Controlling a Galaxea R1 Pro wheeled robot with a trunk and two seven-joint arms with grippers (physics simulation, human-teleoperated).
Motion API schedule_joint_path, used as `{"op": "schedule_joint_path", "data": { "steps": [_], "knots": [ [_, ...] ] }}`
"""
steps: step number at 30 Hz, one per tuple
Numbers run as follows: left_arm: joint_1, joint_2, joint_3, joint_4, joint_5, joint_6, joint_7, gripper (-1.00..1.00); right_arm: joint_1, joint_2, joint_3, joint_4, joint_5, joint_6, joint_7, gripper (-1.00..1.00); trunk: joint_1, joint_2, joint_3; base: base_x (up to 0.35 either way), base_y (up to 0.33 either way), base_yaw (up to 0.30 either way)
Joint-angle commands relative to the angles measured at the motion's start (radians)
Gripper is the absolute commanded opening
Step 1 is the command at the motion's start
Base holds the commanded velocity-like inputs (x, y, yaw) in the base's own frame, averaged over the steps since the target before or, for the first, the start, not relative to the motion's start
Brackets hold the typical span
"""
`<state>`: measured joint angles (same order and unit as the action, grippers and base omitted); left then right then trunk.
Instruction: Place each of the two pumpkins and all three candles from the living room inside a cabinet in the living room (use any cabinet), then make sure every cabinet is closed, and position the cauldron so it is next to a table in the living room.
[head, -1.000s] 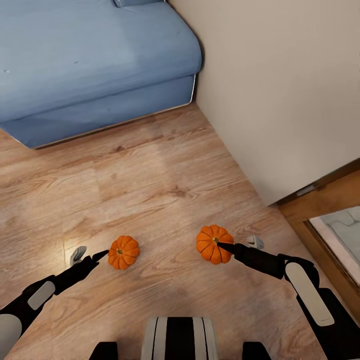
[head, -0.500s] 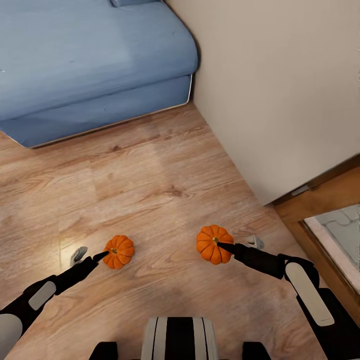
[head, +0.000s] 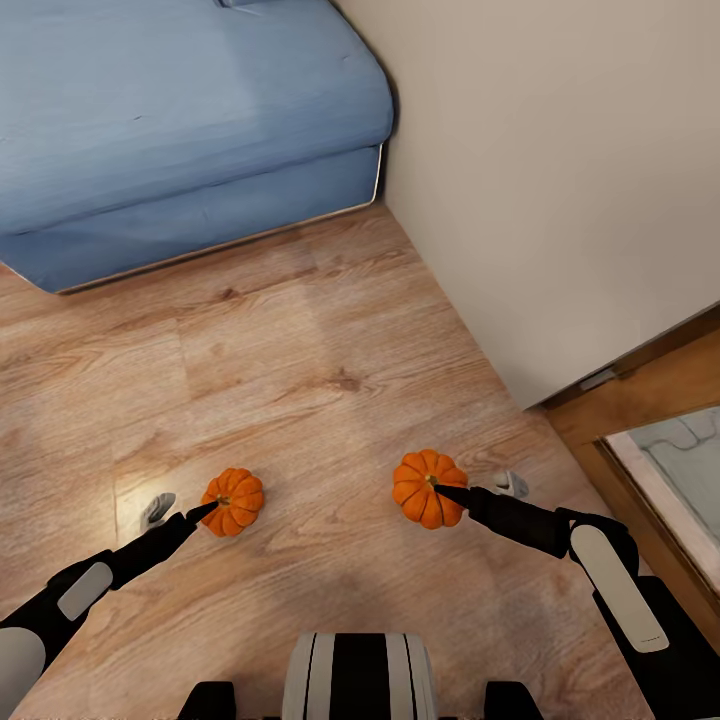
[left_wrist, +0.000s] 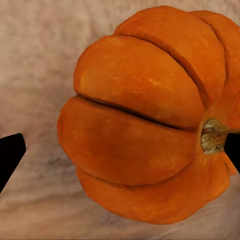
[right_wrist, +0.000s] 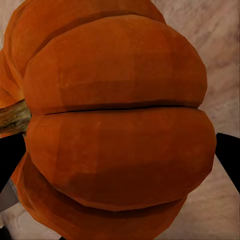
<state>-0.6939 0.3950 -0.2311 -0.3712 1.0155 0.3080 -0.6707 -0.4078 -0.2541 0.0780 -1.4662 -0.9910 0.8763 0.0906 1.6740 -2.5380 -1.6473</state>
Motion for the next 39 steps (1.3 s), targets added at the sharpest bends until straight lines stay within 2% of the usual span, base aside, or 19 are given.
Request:
{"op": "schedule_joint_path", "data": {
  "steps": [1,11,15,39],
  "knots": [
    [-0.001,0.001,-0.004,0.000,0.011,0.009,-0.001,1.00,0.000,-0.001,0.000,0.000,0.005,0.003,0.008,-1.00,0.000,0.000,-0.004,0.000,-0.001,0.000],
    [-0.001,0.001,-0.004,-0.001,0.011,0.008,-0.002,1.00,0.000,-0.001,0.000,0.000,0.003,0.003,0.008,-1.00,0.000,0.000,-0.004,0.000,0.000,0.000],
    [-0.001,0.001,-0.004,-0.002,0.011,0.006,-0.004,1.00,0.000,-0.001,0.000,0.000,0.003,0.003,0.008,-1.00,0.002,-0.001,-0.020,0.000,0.000,0.000],
    [0.001,0.001,-0.004,-0.026,0.011,0.002,-0.003,1.00,0.000,-0.001,0.000,0.000,0.002,0.003,0.008,-1.00,0.002,-0.001,-0.020,0.030,-0.040,0.000]
  ]
}}
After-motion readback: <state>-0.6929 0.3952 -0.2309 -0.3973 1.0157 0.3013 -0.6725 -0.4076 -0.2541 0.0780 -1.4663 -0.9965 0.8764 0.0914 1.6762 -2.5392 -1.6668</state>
